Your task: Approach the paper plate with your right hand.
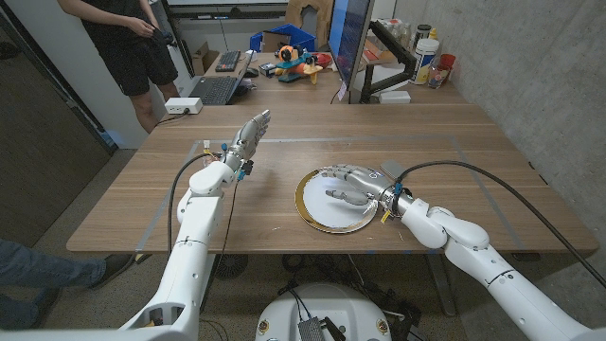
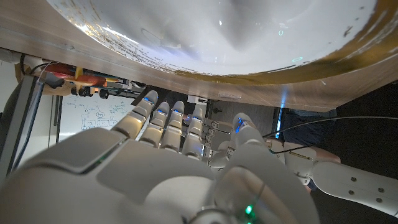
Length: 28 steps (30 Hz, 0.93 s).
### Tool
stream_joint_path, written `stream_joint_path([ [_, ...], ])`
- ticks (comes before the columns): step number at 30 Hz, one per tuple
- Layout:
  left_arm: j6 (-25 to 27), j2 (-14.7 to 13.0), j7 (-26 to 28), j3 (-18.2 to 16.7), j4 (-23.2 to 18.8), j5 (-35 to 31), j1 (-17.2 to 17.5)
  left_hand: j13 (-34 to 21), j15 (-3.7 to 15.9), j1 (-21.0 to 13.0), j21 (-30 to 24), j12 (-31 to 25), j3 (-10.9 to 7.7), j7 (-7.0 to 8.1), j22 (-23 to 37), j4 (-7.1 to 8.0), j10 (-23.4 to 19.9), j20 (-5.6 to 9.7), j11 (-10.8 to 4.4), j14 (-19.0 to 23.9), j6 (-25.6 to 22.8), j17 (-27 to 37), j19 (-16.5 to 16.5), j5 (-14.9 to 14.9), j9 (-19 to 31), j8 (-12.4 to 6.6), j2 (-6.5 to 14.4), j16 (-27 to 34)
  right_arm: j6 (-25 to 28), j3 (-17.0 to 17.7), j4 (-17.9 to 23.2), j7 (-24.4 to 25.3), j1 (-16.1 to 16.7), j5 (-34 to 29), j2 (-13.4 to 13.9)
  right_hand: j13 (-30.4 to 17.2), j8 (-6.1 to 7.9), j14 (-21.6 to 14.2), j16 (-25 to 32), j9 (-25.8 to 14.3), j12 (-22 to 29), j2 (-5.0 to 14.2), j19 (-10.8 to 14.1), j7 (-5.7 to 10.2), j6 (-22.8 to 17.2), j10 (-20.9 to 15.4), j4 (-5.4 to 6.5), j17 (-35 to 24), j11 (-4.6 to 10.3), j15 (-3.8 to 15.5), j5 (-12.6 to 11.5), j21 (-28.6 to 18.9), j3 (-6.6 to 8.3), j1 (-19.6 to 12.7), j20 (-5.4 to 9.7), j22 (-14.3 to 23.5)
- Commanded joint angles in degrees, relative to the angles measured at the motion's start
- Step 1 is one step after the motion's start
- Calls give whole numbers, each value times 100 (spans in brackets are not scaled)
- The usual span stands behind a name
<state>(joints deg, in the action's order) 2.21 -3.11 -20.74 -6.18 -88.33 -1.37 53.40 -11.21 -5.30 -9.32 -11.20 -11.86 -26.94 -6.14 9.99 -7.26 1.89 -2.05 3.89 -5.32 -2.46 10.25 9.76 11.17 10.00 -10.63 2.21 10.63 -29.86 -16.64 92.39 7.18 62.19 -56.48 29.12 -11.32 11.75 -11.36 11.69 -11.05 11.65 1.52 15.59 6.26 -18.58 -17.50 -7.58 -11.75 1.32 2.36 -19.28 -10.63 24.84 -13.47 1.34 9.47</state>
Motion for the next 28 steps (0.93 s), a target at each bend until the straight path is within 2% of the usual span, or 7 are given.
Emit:
stream_joint_path([
  [1,-14,-1,-9,-10,33,12,-16,-10,23,-8,3,-22,23,-5,34,-15,48,-7,4,-56,-38,12,61,-23,28,-11,29,8,56,-57,-21,-44,-11,-12,17,-10,28,-39,27,-17,2,15,-22,-8,-57,-43,-3,-1,3,48,-24,13,33,-48,-18,20],
  [28,13,4,15,20,4,-40,-30,-10,22,-7,-1,-27,30,-18,34,-16,38,-9,-10,-60,-49,12,68,-23,28,-15,31,9,110,-72,-44,-48,-16,-5,72,-11,27,-25,20,-17,0,33,-36,2,-91,-51,0,-1,0,48,-26,4,52,-49,-23,20],
])
